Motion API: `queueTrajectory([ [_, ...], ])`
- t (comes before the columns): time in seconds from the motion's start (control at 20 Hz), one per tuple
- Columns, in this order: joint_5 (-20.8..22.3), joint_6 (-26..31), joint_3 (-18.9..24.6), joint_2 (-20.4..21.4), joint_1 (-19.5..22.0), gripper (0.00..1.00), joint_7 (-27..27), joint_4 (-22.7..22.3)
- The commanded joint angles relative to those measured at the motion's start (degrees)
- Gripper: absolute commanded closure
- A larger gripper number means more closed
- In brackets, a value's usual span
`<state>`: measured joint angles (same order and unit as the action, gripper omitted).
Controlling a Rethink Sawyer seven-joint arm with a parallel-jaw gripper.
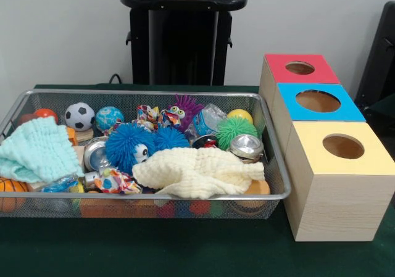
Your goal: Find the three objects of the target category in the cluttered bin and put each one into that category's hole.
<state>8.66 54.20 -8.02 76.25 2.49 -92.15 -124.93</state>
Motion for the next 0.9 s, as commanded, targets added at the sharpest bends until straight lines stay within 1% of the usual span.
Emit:
queueTrajectory([
  [0.05, -3.13, -7.59, -1.12, -5.52, -2.89, 1.0, -23.05, -3.96],
  [0.25, -4.24, -8.57, -0.5, -8.53, -5.03, 1.0, -26.49, -2.33],
  [0.4, -4.35, -9.75, -0.37, -10.49, -5.42, 1.0, -27.35, -1.38],
  [0.55, -4.53, -11.55, 0.14, -13.54, -5.54, 1.0, -28.42, -0.13],
  [0.75, -5.15, -10.22, 0.23, -15.7, -8.02, 1.0, -32.5, 2.69],
  [0.9, -5.72, -9.82, -0.32, -16.47, -8.99, 1.0, -34.23, 3.4],
])
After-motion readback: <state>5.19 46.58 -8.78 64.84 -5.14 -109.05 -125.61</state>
